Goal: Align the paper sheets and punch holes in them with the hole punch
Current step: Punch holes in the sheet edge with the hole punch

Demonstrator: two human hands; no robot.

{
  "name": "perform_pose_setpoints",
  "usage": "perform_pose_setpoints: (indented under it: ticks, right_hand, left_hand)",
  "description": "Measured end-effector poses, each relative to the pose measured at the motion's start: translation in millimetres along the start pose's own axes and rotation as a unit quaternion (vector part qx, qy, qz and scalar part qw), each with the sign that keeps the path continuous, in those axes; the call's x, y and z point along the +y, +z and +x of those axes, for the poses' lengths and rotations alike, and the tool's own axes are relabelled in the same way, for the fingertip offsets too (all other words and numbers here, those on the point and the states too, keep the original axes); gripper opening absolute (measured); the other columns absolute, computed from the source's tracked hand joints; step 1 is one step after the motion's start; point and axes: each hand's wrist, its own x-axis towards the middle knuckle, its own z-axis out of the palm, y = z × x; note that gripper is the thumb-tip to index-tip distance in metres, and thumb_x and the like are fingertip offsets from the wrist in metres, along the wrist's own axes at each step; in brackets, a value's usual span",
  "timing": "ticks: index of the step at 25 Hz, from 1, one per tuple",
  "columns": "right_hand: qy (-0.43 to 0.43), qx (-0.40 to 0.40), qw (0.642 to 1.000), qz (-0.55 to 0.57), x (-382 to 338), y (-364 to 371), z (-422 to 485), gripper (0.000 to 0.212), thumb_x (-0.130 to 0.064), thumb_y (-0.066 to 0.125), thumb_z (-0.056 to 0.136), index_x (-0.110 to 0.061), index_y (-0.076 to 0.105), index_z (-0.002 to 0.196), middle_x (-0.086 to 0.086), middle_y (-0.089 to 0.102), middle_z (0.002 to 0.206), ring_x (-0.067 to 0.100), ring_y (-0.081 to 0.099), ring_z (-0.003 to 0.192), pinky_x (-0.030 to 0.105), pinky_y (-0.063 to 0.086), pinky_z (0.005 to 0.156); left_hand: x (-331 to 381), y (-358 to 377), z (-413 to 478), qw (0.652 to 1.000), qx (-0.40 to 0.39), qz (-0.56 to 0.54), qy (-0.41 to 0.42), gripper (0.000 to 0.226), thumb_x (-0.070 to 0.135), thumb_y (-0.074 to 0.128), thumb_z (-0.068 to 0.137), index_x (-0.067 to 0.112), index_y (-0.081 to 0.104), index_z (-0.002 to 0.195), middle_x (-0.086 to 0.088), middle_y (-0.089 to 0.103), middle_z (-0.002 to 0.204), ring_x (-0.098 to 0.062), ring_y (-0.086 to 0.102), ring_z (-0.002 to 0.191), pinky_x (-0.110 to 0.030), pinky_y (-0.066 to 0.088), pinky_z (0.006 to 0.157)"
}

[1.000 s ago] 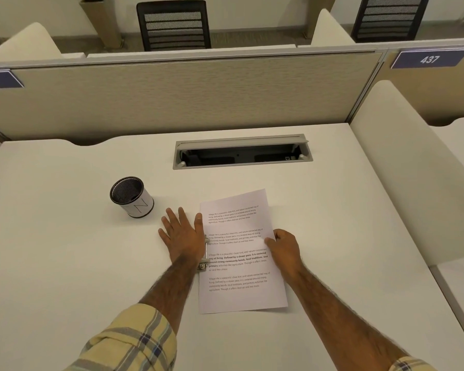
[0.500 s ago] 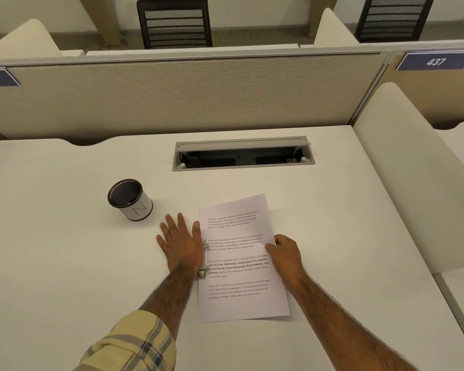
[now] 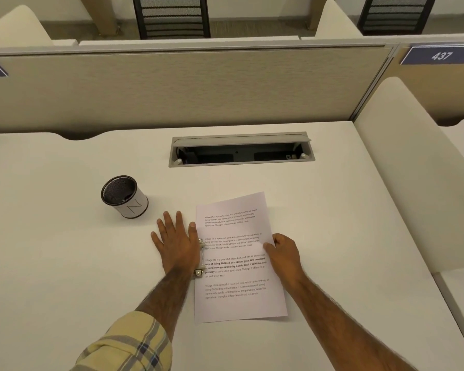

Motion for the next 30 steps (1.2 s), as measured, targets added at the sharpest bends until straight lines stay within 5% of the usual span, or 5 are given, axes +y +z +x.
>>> perform_pose_setpoints:
  ticks: [15,20,25,27,30]
  right_hand:
    - [0.018,0.005,1.0,0.022,0.4,0.2,0.3,0.01,-0.009,0.06,0.091,-0.006,0.068,0.085,0.008,0.075,0.087,0.022,0.068,0.073,0.029,0.055,0.064]
    - [0.023,0.001,0.999,0.031,-2.7,-3.6,-0.8,0.011,-0.007,0.06,0.09,0.001,0.067,0.087,0.016,0.075,0.091,0.022,0.065,0.071,0.029,0.053,0.062]
    - [0.018,-0.01,0.999,0.037,-5.4,-7.1,-4.2,0.015,-0.005,0.059,0.09,0.009,0.064,0.091,0.025,0.073,0.096,0.025,0.063,0.073,0.037,0.055,0.07]
    - [0.016,-0.017,0.999,0.049,-6.1,-9.1,-5.8,0.014,-0.003,0.058,0.09,0.009,0.065,0.091,0.023,0.074,0.094,0.031,0.068,0.077,0.046,0.059,0.076]
    - [0.017,-0.028,0.998,0.056,-7.5,-12.8,-9.1,0.012,-0.004,0.057,0.091,0.003,0.068,0.092,0.018,0.076,0.095,0.04,0.073,0.089,0.054,0.061,0.084]
  left_hand:
    - [14.4,-24.7,-1.8,0.997,-0.039,-0.065,-0.028,0.06,0.051,0.036,0.107,0.015,0.041,0.155,-0.016,0.023,0.17,-0.032,0.017,0.158,-0.048,0.011,0.128]
    - [-0.8,-39.7,-28.2,0.977,-0.045,-0.199,-0.067,0.044,0.053,0.06,0.097,0.017,0.065,0.123,-0.005,0.07,0.113,-0.024,0.068,0.102,-0.035,0.055,0.085]
    - [-4.7,-44.9,-37.0,0.962,-0.076,-0.24,-0.109,0.016,0.032,0.07,0.095,0.017,0.066,0.09,0.003,0.068,0.087,-0.004,0.065,0.056,-0.006,0.039,0.038]
    - [-3.1,-45.5,-36.5,0.954,-0.088,-0.266,-0.11,0.011,0.019,0.07,0.094,0.012,0.068,0.086,-0.003,0.07,0.085,-0.005,0.067,0.052,-0.01,0.041,0.036]
    - [-7.5,-51.5,-34.7,0.948,-0.097,-0.285,-0.104,0.007,0.016,0.07,0.093,0.01,0.073,0.089,-0.009,0.075,0.093,-0.02,0.068,0.076,-0.031,0.059,0.067]
